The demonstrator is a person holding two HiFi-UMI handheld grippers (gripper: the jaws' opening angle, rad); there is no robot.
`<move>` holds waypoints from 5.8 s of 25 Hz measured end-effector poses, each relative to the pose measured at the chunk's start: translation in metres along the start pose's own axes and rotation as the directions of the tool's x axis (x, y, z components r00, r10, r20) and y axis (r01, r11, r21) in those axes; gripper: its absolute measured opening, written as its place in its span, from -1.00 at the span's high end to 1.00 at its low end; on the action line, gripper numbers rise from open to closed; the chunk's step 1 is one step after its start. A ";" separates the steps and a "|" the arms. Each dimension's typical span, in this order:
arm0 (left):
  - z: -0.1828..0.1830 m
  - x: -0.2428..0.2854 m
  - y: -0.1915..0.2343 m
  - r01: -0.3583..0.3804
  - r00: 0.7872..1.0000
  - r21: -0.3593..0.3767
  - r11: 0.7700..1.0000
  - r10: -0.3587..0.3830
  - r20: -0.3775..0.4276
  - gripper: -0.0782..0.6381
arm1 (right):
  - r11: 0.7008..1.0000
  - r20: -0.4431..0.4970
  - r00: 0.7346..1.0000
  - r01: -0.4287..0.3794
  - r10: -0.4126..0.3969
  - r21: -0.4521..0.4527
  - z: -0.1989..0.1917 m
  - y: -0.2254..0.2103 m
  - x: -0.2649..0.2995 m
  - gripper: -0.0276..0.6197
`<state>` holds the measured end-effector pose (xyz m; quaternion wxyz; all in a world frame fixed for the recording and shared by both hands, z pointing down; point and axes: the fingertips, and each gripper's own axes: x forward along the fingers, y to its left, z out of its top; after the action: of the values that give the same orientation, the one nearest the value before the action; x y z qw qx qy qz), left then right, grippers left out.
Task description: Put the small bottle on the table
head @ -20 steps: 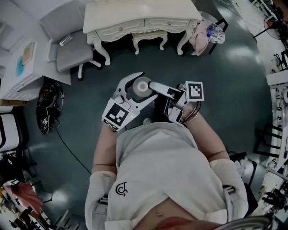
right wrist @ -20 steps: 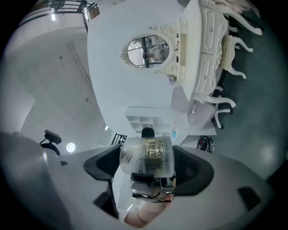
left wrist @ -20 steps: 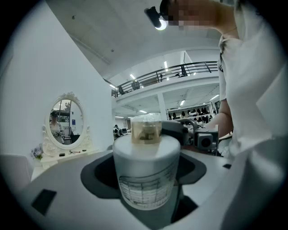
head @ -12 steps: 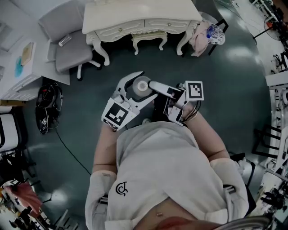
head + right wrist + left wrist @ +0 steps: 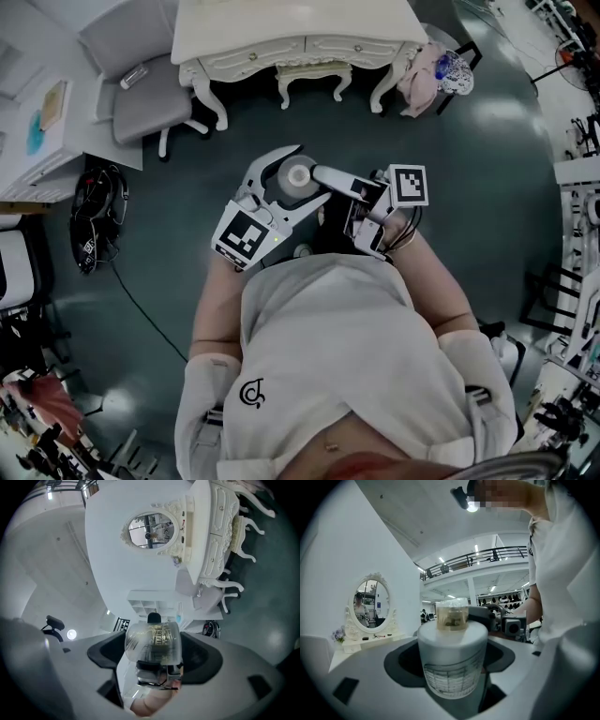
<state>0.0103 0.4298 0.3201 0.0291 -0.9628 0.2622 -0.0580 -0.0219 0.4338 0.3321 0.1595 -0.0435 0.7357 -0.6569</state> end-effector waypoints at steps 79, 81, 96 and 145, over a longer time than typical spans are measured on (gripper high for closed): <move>-0.218 0.354 0.596 -0.003 0.971 -0.117 0.993 -0.025 -0.237 -0.19 | 0.961 0.020 0.961 0.276 -0.277 0.035 0.651 -0.282 0.168 -0.29; -0.226 0.356 0.595 0.006 0.965 -0.102 0.995 -0.032 -0.260 -0.19 | 0.948 0.024 0.947 0.319 -0.319 0.011 0.653 -0.287 0.163 -0.24; -0.270 0.362 0.595 0.045 0.922 -0.062 0.997 -0.065 -0.382 -0.19 | 0.913 0.048 0.912 0.407 -0.408 0.030 0.658 -0.307 0.160 0.42; -0.133 0.300 0.624 -0.318 0.932 -0.128 0.939 0.285 -0.223 0.75 | 0.782 0.268 0.883 0.467 -0.386 -0.413 0.667 -0.196 0.147 0.90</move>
<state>-0.0630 -0.2634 0.4272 -0.0670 -0.8993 0.4127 -0.1284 0.0050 -0.2678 0.4403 0.0526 -0.3017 0.8259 -0.4733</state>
